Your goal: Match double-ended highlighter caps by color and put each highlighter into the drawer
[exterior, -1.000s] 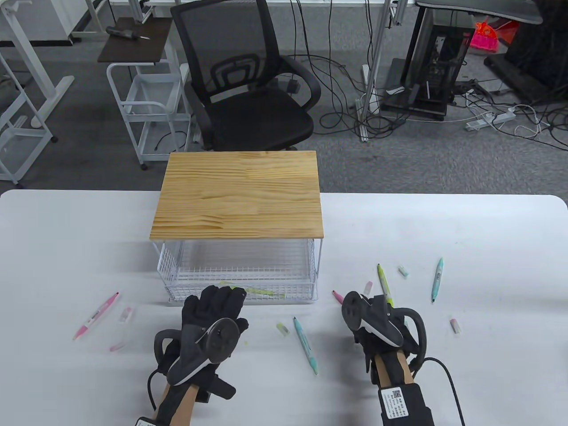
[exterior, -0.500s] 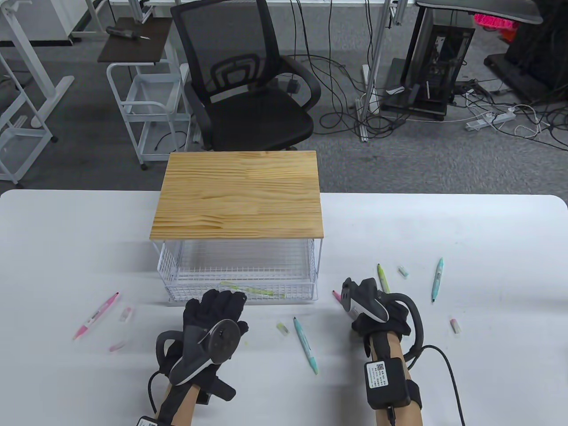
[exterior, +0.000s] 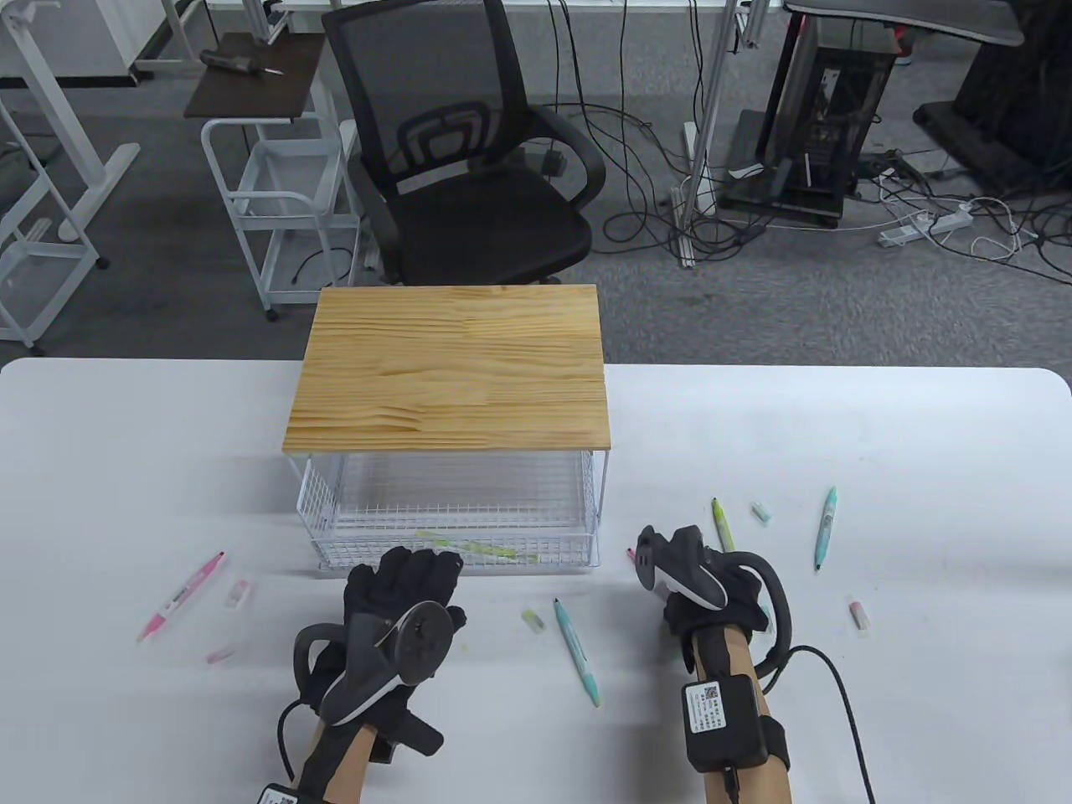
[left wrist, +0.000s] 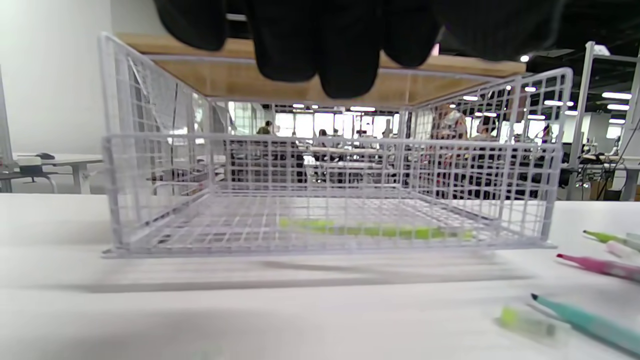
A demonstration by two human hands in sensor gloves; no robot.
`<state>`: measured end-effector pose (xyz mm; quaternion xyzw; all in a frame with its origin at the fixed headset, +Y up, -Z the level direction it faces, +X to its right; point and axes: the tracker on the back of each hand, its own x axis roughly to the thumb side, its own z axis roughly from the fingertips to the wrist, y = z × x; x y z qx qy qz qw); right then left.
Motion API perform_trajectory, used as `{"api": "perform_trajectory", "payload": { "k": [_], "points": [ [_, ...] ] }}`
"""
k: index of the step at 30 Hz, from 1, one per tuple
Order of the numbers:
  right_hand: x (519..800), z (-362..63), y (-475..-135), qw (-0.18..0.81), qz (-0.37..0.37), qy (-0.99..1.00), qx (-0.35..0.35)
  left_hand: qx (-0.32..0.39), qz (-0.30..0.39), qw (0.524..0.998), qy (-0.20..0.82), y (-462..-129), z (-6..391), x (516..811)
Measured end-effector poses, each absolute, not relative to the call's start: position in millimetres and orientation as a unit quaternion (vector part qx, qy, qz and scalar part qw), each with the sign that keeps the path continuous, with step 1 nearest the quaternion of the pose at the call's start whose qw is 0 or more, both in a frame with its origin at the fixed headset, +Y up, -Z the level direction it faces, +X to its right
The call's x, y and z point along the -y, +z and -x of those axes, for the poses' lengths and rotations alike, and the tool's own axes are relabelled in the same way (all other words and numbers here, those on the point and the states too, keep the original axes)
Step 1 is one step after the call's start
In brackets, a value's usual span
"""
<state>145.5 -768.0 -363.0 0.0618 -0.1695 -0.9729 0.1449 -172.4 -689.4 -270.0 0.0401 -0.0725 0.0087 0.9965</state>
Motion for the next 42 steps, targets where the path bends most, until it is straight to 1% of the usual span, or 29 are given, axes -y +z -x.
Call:
{"api": "perform_trajectory", "payload": {
  "k": [7,10,15,18,22,24,27,30,33,35,39,42],
  "points": [
    [770,-143,-359,0.158,-0.044,-0.975,0.151,0.066,-0.042,0.997,0.007,-270,174,688],
    [764,-146,-356,0.149,-0.037,-0.978,0.142,0.063,-0.044,0.997,0.014,-270,177,687],
    [736,-150,-346,0.128,-0.026,-0.984,0.125,0.051,-0.049,0.997,0.015,-271,184,684],
    [714,-150,-336,0.093,-0.011,-0.992,0.08,0.043,-0.057,0.997,0.016,-272,190,683],
    [690,-145,-320,0.058,0.024,-0.998,0.027,0.032,-0.051,0.998,0.019,-274,195,685],
    [682,-141,-312,0.053,0.039,-0.998,-0.003,0.028,-0.05,0.998,0.016,-274,197,686],
    [675,-132,-303,0.047,0.063,-0.997,-0.027,0.023,-0.049,0.998,0.016,-275,199,686],
    [674,-125,-300,0.043,0.083,-0.995,-0.037,0.016,-0.046,0.999,0.007,-277,203,686],
    [672,-114,-300,0.045,0.101,-0.993,-0.044,-0.002,-0.045,0.999,0.0,-279,210,687],
    [672,-107,-301,0.042,0.115,-0.992,-0.042,-0.014,-0.031,0.999,-0.006,-283,214,691],
    [672,-94,-301,0.053,0.139,-0.988,-0.05,-0.066,-0.009,0.997,-0.04,-292,234,690],
    [672,-88,-298,0.061,0.153,-0.985,-0.056,-0.119,0.005,0.992,-0.034,-297,259,691]
  ]
}}
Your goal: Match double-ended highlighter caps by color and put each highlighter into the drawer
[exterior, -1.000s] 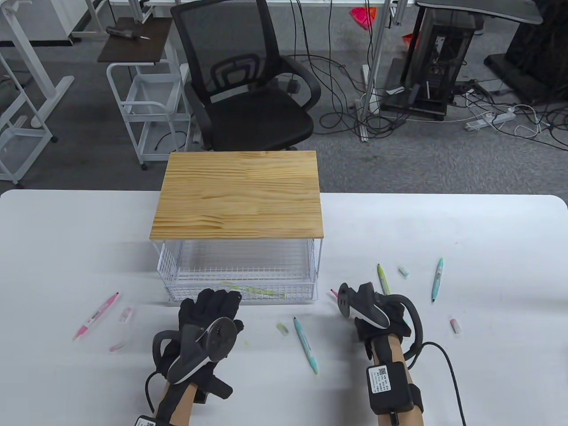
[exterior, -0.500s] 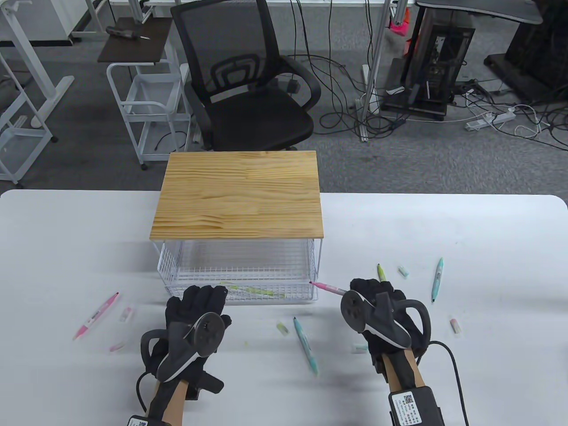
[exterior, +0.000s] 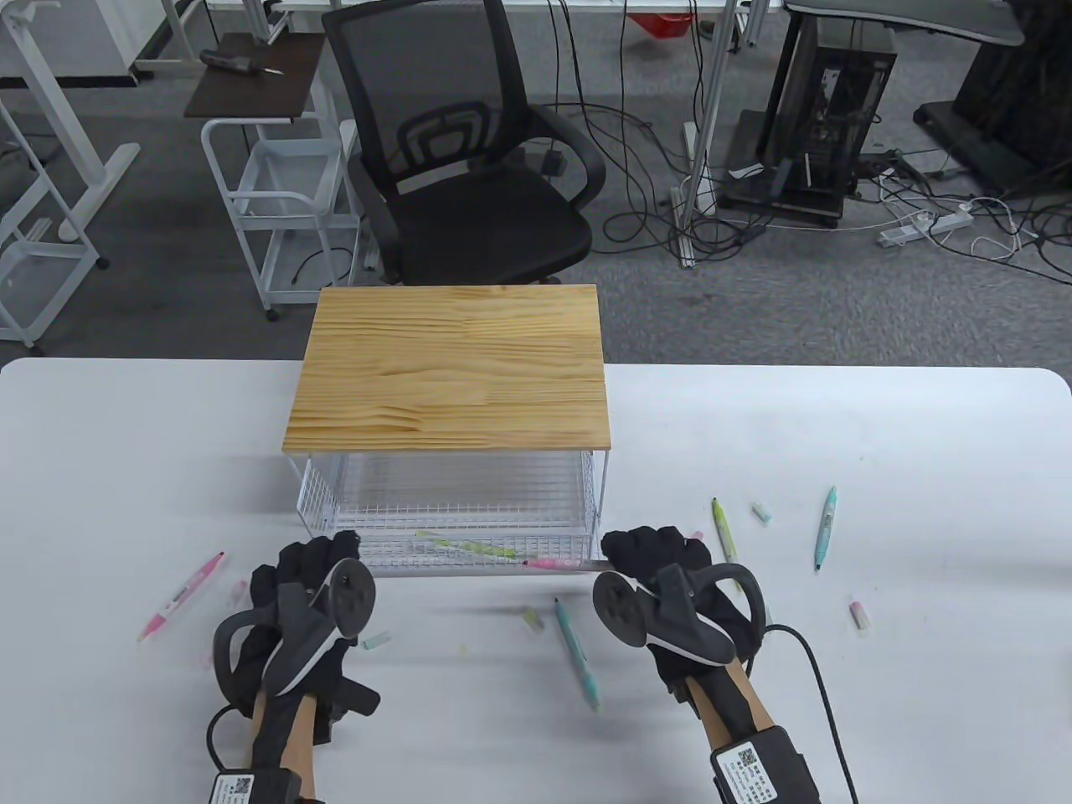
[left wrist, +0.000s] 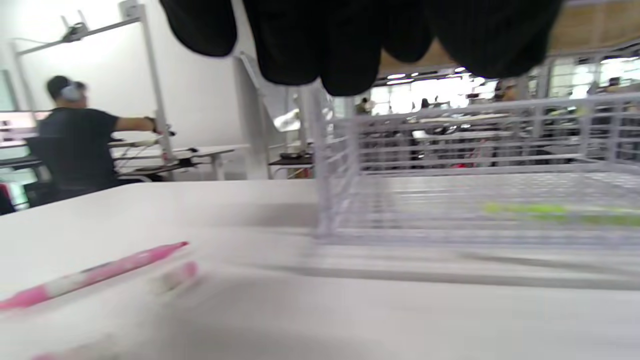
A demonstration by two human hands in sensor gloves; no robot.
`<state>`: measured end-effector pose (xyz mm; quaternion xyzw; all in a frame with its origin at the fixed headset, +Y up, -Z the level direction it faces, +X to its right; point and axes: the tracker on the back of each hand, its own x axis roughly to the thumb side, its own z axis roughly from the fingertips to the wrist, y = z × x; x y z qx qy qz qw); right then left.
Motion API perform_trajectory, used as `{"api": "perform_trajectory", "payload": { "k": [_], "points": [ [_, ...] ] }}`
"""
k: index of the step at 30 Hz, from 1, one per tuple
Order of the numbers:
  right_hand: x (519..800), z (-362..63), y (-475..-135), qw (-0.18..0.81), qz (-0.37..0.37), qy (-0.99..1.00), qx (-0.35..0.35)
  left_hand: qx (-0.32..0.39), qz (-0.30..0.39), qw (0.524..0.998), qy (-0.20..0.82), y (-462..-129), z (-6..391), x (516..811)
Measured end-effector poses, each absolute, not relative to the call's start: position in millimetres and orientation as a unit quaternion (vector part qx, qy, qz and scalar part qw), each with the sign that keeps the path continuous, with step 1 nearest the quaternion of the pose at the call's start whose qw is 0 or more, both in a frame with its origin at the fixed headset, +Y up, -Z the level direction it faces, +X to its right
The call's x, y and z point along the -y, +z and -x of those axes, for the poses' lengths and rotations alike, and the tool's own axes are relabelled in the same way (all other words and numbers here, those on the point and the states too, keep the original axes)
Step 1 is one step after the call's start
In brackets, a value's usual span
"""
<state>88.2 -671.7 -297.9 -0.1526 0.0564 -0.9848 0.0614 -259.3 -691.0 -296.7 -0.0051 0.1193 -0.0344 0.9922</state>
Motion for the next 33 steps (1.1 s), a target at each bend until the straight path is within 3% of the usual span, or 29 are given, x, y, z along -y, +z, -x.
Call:
{"api": "perform_trajectory", "payload": {
  "k": [4,17,26,33],
  "points": [
    [670,-85,-296,0.061,0.163,-0.983,-0.064,-0.188,0.001,0.981,-0.043,-297,288,706],
    [676,-79,-297,0.072,0.175,-0.98,-0.063,-0.337,0.117,0.933,-0.052,-295,355,755],
    [682,-82,-301,0.076,0.172,-0.98,-0.062,-0.364,0.155,0.918,-0.002,-296,374,774],
    [683,-85,-303,0.071,0.169,-0.981,-0.062,-0.373,0.181,0.909,-0.03,-303,371,781]
  ]
}}
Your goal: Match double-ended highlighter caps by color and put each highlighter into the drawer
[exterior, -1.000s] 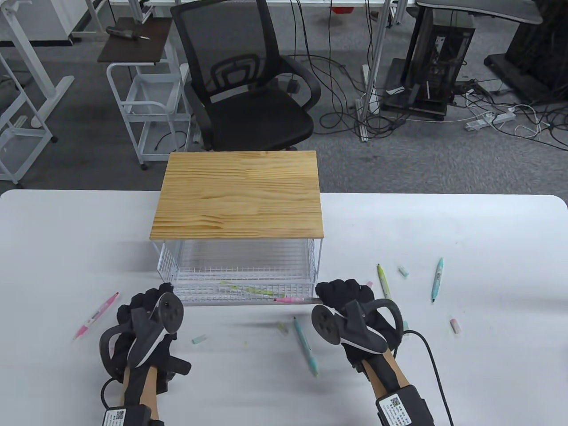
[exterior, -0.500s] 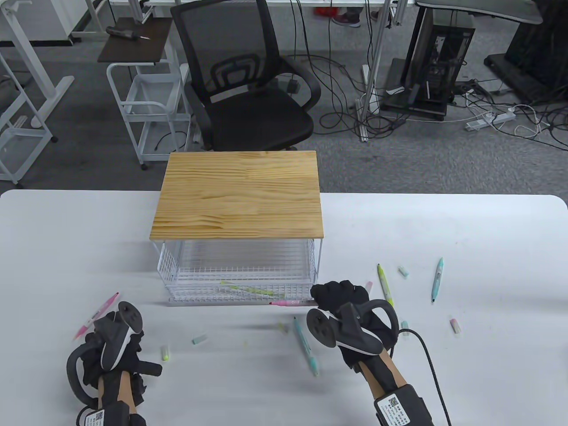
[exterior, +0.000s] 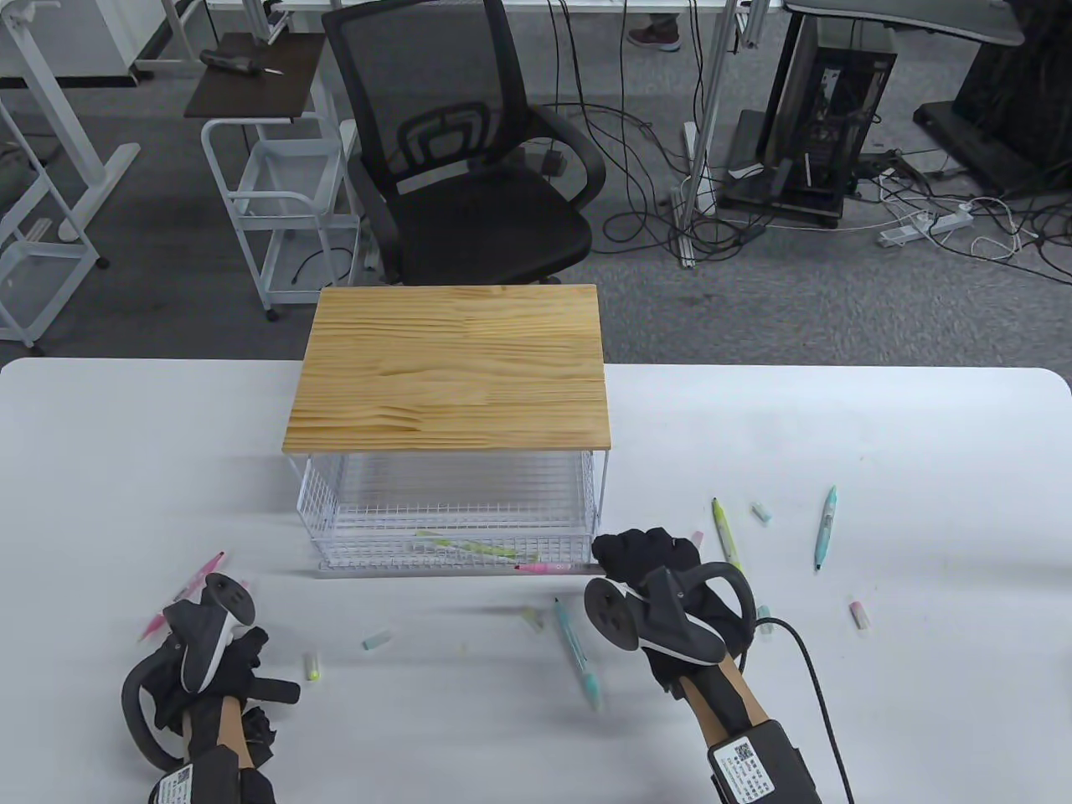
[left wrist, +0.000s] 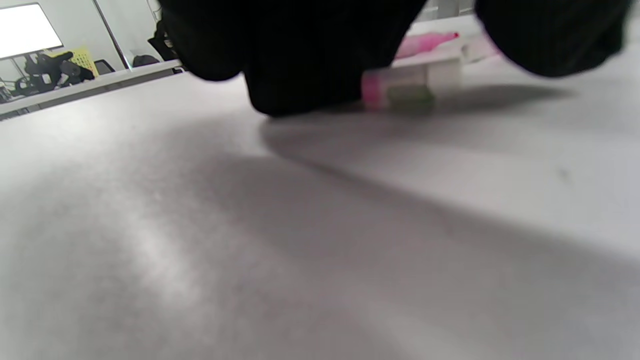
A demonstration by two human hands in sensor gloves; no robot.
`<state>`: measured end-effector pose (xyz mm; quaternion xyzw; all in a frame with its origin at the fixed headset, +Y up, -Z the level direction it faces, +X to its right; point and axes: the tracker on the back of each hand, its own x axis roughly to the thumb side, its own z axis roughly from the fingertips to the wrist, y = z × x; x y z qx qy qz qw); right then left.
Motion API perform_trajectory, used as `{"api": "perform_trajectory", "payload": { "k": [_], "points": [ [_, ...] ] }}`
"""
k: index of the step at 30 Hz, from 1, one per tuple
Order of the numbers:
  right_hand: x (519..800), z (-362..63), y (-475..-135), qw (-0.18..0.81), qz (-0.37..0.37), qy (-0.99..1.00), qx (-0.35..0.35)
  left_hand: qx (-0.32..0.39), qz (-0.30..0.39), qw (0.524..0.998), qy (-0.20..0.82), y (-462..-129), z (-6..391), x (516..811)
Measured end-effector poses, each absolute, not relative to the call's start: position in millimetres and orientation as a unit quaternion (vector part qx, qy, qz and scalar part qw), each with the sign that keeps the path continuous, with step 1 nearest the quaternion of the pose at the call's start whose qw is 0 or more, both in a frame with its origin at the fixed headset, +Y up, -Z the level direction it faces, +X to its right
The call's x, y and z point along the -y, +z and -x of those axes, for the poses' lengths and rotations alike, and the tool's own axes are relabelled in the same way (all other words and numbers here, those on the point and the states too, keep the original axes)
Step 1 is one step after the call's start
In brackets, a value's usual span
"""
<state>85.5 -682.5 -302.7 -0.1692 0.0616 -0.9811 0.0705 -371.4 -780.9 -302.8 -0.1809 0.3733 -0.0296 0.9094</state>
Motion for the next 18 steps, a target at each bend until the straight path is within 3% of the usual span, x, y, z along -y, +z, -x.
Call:
{"api": "perform_trajectory", "payload": {
  "k": [18],
  "points": [
    [682.9,-89.6,-303.4,0.072,0.165,-0.981,-0.069,-0.364,0.217,0.902,-0.082,-309.1,360.9,788.7]
  ]
}}
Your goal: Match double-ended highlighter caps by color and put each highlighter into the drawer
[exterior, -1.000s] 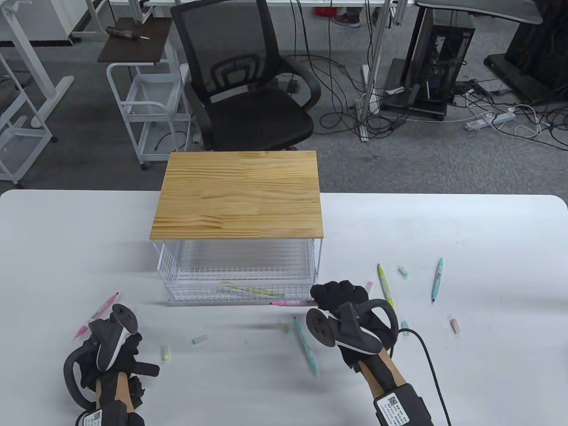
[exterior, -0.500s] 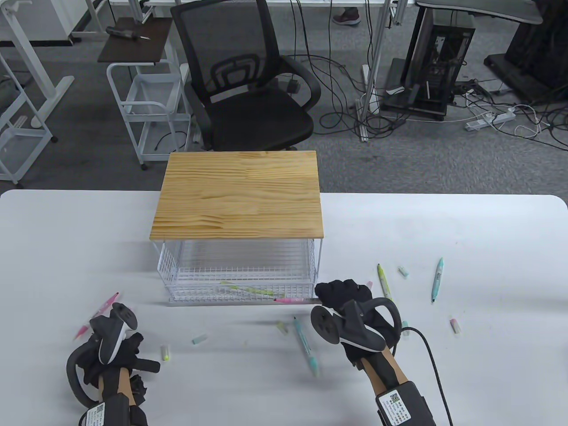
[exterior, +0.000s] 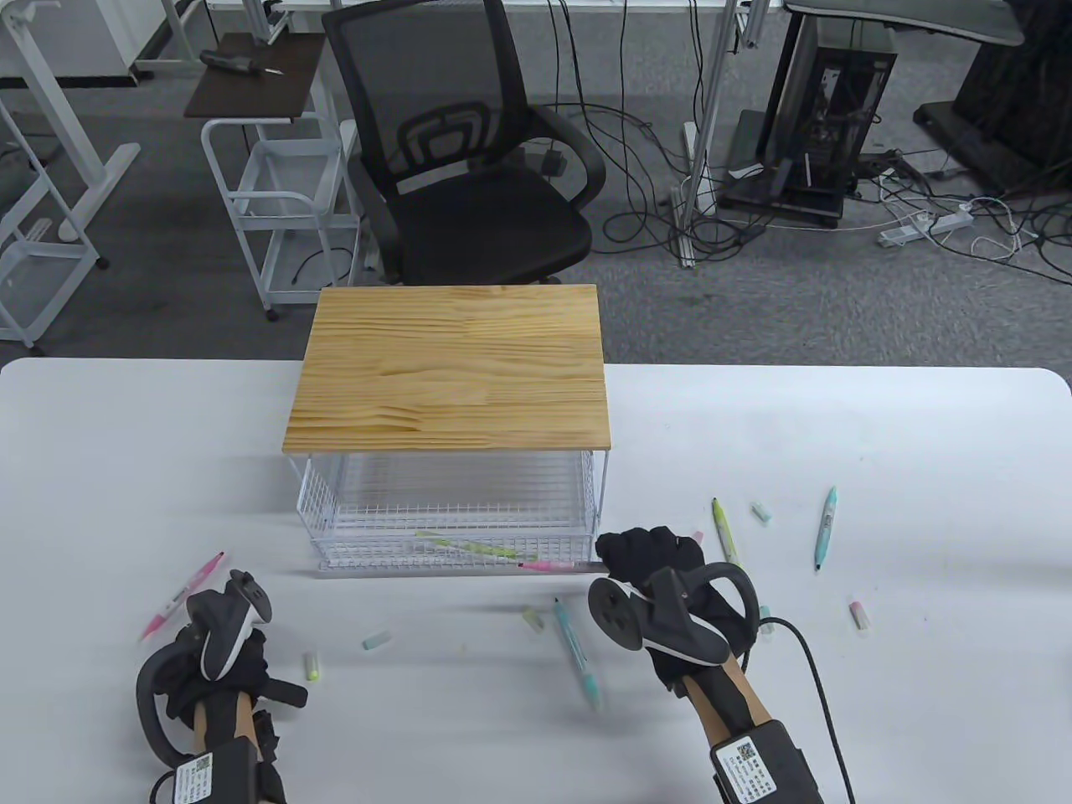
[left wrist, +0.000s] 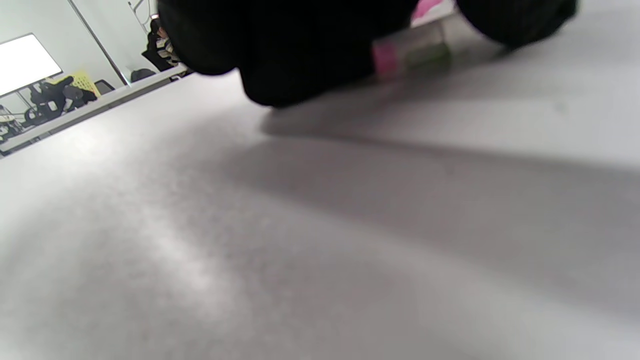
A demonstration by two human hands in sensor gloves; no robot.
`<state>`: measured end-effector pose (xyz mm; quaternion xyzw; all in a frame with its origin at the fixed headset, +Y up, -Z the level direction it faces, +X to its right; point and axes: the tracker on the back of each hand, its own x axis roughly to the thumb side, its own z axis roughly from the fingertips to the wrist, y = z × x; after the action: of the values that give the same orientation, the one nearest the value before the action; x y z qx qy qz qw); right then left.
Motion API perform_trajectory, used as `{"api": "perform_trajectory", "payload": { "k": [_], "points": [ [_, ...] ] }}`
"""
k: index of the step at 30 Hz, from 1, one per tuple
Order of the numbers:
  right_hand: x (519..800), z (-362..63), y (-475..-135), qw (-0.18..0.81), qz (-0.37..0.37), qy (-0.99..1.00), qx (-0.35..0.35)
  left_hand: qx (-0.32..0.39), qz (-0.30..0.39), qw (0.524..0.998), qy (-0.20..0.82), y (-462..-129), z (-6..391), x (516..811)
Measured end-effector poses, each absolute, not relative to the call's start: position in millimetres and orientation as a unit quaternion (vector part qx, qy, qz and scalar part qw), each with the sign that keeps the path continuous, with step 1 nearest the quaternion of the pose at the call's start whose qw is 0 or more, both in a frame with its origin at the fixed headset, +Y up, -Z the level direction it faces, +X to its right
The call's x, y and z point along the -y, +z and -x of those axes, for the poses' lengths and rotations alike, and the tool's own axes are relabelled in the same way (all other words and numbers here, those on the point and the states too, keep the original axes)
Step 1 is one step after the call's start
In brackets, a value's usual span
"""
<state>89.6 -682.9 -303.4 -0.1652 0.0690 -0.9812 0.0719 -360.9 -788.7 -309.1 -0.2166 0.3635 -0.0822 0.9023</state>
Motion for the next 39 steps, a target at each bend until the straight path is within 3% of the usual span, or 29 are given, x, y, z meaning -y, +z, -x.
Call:
{"api": "perform_trajectory", "payload": {
  "k": [14,31,39],
  "points": [
    [682,-93,-304,0.074,0.162,-0.981,-0.072,-0.347,0.186,0.913,-0.107,-310,362,789],
    [682,-99,-305,0.071,0.157,-0.982,-0.075,-0.327,0.217,0.916,-0.085,-307,364,787],
    [682,-100,-306,0.068,0.159,-0.982,-0.071,-0.277,0.138,0.951,-0.001,-313,339,744]
  ]
}}
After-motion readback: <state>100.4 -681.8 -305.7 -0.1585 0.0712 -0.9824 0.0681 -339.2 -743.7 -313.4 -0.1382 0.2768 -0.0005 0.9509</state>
